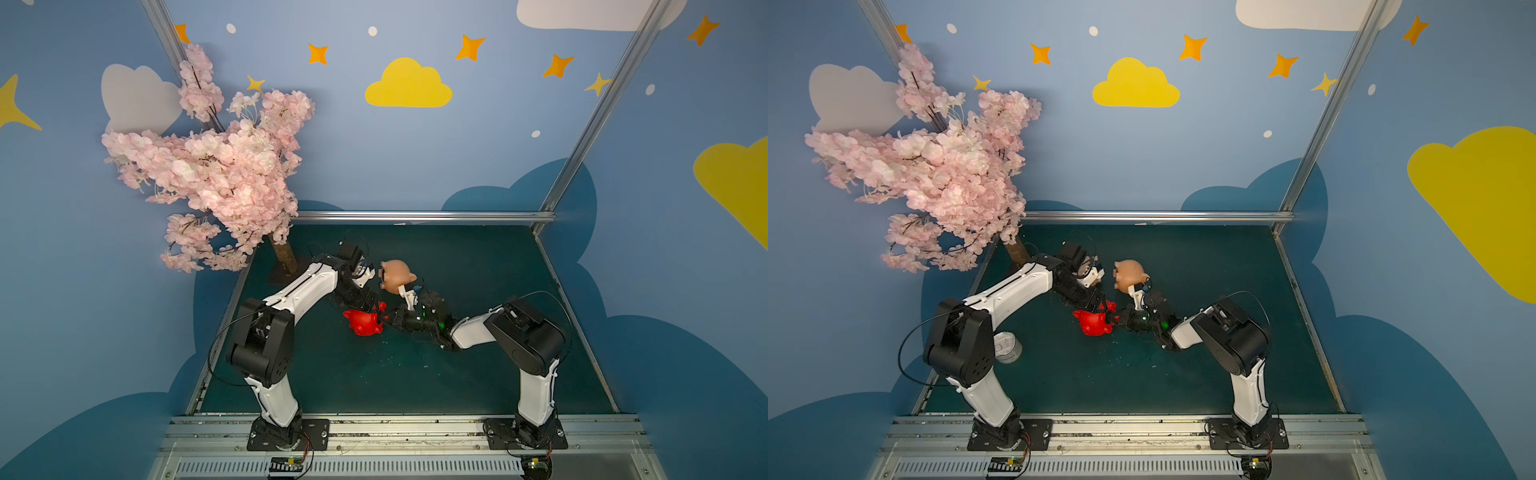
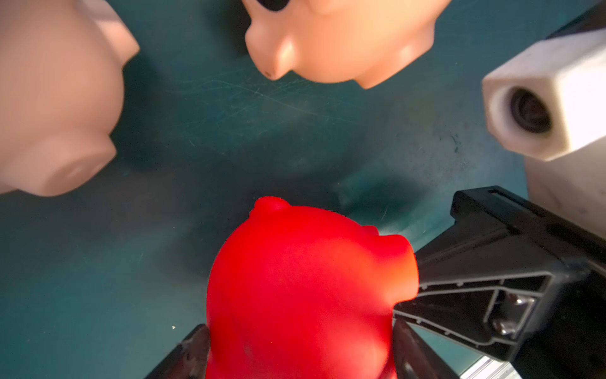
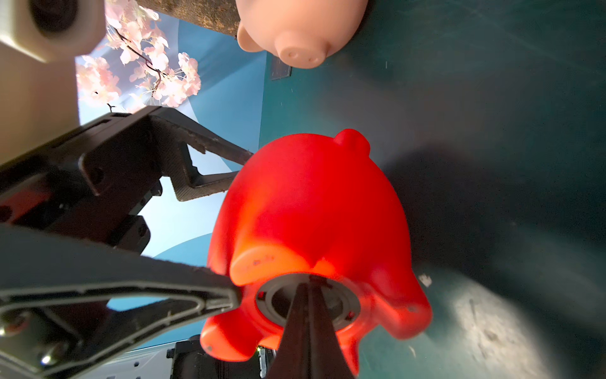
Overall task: Close piggy banks
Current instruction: Hold the piggy bank at the center of the board.
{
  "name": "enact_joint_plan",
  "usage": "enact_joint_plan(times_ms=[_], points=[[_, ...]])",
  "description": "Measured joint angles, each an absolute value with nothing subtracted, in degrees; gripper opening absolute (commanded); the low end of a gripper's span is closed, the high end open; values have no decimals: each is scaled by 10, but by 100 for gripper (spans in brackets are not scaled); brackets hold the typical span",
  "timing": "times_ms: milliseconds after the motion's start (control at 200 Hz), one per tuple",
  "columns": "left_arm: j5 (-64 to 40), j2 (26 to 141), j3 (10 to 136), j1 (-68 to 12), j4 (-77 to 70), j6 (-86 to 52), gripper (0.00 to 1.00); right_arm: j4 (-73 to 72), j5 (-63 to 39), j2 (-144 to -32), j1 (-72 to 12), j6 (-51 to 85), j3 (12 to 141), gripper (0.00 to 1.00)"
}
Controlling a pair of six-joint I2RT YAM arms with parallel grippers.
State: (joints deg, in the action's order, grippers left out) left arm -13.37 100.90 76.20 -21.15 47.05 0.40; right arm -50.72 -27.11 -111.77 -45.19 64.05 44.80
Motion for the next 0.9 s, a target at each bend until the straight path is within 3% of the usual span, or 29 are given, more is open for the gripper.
enact_joint_plan(times_ms=[220,596,901], points=[[-133,1009,762,-214,472,7,86,-475,-266,-1105,-452,629,451,0],[-147,1009,768,-223,495,6,90,-325,-255,-1041,-444,563,456,13],[-136,977,795,-221,470,-19,90,-217,-241,-982,-426,509,462,14]])
